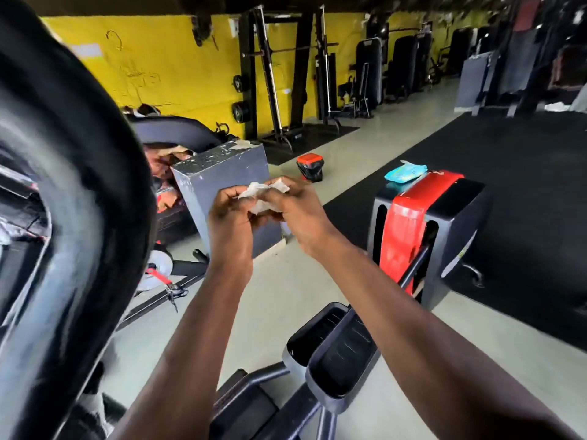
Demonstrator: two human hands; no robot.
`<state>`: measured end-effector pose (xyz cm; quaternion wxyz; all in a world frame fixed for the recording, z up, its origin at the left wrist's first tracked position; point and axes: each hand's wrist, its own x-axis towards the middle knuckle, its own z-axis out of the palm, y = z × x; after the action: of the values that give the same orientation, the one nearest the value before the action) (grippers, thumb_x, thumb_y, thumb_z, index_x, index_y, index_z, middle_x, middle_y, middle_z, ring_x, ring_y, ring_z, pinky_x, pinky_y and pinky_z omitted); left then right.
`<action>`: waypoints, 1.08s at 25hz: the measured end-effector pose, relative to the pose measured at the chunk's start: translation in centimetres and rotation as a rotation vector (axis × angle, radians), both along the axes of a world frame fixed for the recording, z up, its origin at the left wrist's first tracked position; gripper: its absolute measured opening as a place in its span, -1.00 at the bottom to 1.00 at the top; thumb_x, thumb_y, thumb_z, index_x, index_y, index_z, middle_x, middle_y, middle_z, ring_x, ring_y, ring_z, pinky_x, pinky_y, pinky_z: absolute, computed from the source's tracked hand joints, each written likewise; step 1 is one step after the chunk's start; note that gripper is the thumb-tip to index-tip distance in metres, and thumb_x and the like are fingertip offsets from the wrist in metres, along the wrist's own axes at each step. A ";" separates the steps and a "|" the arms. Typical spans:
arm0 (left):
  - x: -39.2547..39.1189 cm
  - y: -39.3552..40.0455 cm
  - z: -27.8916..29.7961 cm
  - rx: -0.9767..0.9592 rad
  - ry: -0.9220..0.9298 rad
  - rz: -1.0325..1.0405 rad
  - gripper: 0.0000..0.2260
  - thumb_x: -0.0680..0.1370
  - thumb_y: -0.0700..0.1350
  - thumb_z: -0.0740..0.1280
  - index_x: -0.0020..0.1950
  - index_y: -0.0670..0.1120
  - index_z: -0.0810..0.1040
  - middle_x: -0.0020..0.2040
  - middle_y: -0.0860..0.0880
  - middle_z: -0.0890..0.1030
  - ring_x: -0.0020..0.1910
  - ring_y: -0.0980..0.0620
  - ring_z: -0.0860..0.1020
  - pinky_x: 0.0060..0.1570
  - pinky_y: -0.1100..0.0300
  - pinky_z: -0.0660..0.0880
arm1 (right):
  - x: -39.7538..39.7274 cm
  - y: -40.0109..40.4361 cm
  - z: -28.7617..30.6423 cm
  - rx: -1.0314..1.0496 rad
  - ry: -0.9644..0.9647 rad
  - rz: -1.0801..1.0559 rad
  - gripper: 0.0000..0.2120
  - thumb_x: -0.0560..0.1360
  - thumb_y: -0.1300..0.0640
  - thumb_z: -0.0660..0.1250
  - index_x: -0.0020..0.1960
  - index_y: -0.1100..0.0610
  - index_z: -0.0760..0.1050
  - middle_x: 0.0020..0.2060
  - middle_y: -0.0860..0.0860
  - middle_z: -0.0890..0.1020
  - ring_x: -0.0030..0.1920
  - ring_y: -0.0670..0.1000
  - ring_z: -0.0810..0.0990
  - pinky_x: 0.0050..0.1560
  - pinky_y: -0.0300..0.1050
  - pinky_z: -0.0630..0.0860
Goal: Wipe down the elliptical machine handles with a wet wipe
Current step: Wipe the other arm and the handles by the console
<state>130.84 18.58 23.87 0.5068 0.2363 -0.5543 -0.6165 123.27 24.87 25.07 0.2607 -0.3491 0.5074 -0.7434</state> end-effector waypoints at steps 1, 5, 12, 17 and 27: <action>-0.6 -1.1 -0.2 -0.016 -0.011 0.059 -0.82 0.56 -0.33 0.25 -0.14 -0.08 0.52 -0.34 0.00 0.60 -0.34 -0.01 0.53 -0.31 0.18 0.51 | -0.9 -1.7 -0.1 -0.031 -0.008 0.053 -0.93 0.49 0.34 0.35 -0.09 0.20 0.51 -0.26 0.13 0.56 -0.25 0.06 0.52 -0.24 -0.13 0.48; -1.8 -4.3 -0.5 -0.063 -0.002 0.189 -0.81 0.50 -0.28 0.31 -0.20 0.00 0.58 -0.27 -0.03 0.62 -0.28 -0.04 0.56 -0.26 0.09 0.54 | -3.8 -7.0 -0.7 -0.141 0.031 0.133 -0.73 0.43 0.38 0.41 -0.10 0.10 0.38 -0.27 0.01 0.53 -0.32 -0.11 0.55 -0.27 -0.14 0.55; 0.6 -5.7 2.1 -0.092 0.098 0.782 -0.82 0.49 -0.34 0.35 -0.19 -0.08 0.52 -0.29 -0.07 0.53 -0.31 0.00 0.51 -0.25 0.13 0.51 | -3.1 -15.5 -0.2 -0.442 0.629 0.468 -0.82 0.45 0.04 0.39 0.03 0.05 0.59 0.05 -0.03 0.59 0.08 -0.15 0.56 0.10 -0.26 0.48; 5.2 -1.4 4.3 -0.211 0.123 1.086 -0.88 0.57 -0.26 0.27 -0.13 -0.13 0.55 -0.28 -0.11 0.52 -0.32 0.01 0.47 -0.34 0.24 0.46 | 3.7 -14.9 2.5 -0.625 0.647 0.745 -0.74 0.47 0.20 0.37 0.16 0.12 0.61 0.02 -0.07 0.64 0.00 -0.26 0.56 0.04 -0.48 0.40; 10.9 -4.8 6.3 -0.091 0.393 1.094 -0.77 0.68 -0.05 0.13 0.13 -0.08 0.55 -0.04 -0.07 0.67 -0.05 0.03 0.63 0.05 0.13 0.55 | 13.8 -16.1 8.5 -0.794 0.715 0.546 -0.84 0.48 0.23 0.37 0.05 0.14 0.63 0.00 0.03 0.63 0.01 -0.08 0.55 0.10 -0.21 0.49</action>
<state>141.78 13.74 30.13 0.8546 0.3472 -0.2732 -0.2729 137.04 8.78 33.52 0.1049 -0.7662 0.1389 -0.6186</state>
